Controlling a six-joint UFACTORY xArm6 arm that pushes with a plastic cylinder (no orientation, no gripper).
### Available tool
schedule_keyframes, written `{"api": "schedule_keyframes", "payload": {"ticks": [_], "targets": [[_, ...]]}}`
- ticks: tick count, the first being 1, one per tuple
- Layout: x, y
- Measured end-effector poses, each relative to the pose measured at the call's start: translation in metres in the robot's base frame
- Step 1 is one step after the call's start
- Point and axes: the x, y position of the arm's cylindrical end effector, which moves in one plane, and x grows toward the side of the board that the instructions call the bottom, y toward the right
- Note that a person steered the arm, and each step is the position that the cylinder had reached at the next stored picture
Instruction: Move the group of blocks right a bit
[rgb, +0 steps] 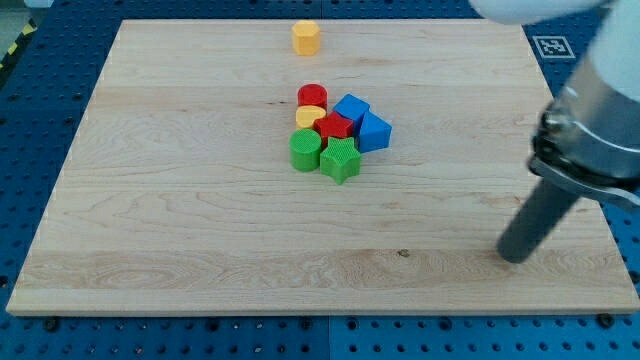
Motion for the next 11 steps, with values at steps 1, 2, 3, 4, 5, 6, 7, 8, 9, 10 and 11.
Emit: {"api": "schedule_keyframes", "payload": {"ticks": [1,2,3,4,5,6,7,8,9,10,11], "targets": [[-0.016,-0.029],[-0.016,-0.032],[-0.016,-0.076],[-0.018,-0.13],[-0.043,-0.19],[-0.097,-0.232],[-0.113,-0.232],[-0.113,-0.222],[-0.117,-0.213],[-0.118,-0.214],[-0.125,-0.225]]}}
